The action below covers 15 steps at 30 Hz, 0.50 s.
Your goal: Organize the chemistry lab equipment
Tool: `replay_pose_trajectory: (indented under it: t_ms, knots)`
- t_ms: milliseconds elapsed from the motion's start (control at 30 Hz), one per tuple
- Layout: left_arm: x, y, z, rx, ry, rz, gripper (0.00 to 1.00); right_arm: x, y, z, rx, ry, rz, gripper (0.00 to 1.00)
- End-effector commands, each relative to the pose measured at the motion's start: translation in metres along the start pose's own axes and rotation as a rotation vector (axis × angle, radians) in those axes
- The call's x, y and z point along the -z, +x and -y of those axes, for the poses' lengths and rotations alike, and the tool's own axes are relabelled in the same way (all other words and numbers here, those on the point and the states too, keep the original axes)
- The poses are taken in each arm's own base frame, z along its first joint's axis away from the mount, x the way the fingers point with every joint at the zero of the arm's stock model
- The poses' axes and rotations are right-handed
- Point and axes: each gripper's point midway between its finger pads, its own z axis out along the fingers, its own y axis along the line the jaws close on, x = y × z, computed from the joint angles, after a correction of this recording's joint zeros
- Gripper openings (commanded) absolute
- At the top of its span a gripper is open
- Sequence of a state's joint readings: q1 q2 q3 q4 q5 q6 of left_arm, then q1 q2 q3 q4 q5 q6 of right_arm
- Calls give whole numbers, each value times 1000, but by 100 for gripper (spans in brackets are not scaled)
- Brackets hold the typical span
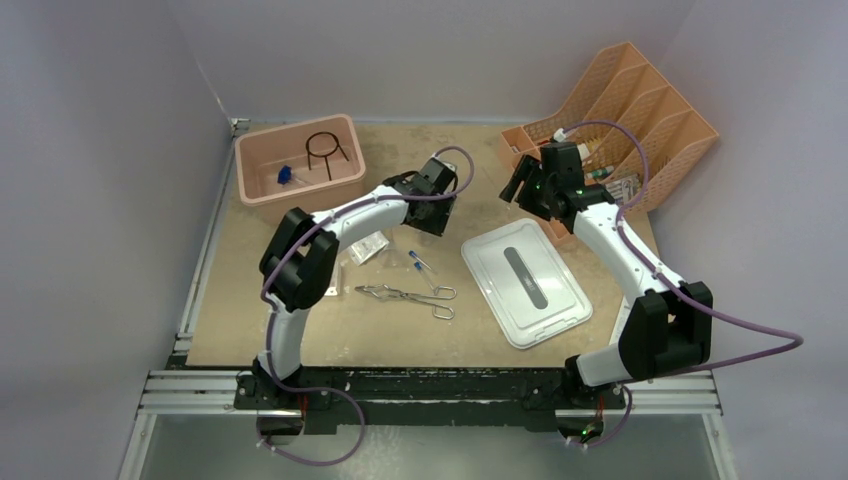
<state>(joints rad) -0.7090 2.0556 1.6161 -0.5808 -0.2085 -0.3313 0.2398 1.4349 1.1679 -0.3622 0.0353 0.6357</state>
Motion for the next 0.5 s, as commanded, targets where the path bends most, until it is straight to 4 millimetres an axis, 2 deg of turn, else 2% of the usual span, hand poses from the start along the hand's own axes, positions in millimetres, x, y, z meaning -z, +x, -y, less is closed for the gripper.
replay_pose_trajectory:
  t_ms: [0, 200, 367, 467]
  knots:
    - [12, -21, 1, 67, 25, 50, 47, 9, -28, -2, 2, 15, 108, 68]
    - [47, -43, -20, 83, -11, 113, 46, 5, -52, -1, -41, 70, 183, 66]
    - [82, -80, -43, 182, 29, 192, 45, 2, -64, -14, -25, 36, 192, 65]
    - [112, -102, -60, 221, 5, 244, 44, 0, -67, -19, 10, 15, 193, 64]
